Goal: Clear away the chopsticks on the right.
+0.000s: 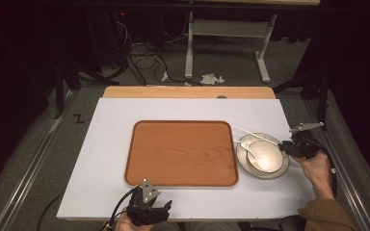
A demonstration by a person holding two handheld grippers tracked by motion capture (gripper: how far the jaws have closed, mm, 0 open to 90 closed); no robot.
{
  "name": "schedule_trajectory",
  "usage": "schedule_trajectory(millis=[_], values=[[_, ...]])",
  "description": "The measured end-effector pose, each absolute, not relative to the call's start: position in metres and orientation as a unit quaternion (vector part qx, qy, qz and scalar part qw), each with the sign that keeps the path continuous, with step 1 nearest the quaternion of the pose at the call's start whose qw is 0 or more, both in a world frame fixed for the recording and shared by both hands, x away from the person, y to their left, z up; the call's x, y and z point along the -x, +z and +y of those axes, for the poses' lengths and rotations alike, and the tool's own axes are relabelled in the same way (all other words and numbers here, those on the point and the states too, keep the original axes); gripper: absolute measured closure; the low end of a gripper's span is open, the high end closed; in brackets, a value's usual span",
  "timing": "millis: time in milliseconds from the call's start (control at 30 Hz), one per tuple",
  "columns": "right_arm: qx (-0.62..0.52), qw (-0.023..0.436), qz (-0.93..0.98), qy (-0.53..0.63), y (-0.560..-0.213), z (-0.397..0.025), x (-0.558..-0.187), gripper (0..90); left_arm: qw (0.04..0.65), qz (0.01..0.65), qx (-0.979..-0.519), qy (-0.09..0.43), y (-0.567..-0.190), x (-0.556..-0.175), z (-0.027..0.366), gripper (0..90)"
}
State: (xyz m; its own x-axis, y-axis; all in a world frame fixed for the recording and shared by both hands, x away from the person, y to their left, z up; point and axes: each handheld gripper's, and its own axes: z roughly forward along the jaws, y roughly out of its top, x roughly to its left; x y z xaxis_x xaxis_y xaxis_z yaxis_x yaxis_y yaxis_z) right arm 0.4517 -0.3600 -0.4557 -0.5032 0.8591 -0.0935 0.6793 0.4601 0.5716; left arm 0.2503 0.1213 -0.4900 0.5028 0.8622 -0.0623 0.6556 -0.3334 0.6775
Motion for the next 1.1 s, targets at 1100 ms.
schedule_trajectory(millis=[1100], values=[[-0.472, 0.141, 0.819, 0.294, -0.456, -0.372, -0.445, 85.2, 0.336, 0.47, -0.802, 0.153, -0.49, -0.255, 0.119, 26.7]])
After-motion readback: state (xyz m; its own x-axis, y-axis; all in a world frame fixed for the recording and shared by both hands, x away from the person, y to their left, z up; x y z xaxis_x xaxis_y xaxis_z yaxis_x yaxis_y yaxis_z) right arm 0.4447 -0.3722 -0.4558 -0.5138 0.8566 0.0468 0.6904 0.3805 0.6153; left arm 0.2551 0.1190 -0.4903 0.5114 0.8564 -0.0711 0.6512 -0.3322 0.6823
